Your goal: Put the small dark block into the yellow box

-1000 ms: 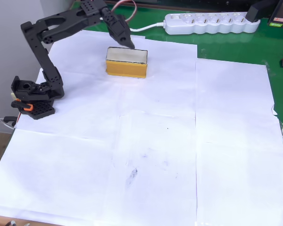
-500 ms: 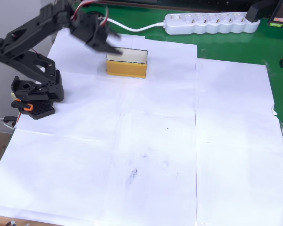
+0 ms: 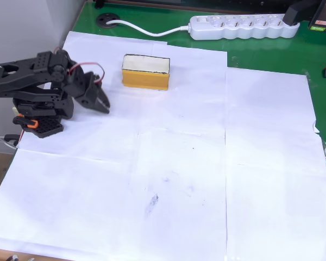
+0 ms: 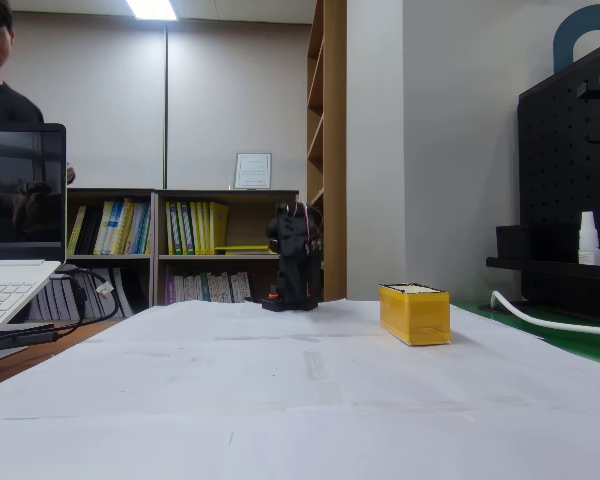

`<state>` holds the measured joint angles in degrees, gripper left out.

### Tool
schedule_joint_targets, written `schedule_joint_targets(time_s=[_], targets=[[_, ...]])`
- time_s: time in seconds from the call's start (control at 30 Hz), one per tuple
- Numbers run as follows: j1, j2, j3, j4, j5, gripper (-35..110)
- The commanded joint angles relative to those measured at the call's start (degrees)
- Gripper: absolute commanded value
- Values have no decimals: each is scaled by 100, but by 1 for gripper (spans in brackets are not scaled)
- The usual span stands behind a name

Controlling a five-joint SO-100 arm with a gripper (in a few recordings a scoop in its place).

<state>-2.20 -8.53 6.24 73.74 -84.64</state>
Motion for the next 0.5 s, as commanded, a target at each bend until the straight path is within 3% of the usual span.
schedule_joint_targets(time_s=[0.0,0.17,0.47], targets=[[18,-220,-26,308,-70,0],[18,-220,-26,1107,-70,0],[-35,-229,-26,1204,-97,0]])
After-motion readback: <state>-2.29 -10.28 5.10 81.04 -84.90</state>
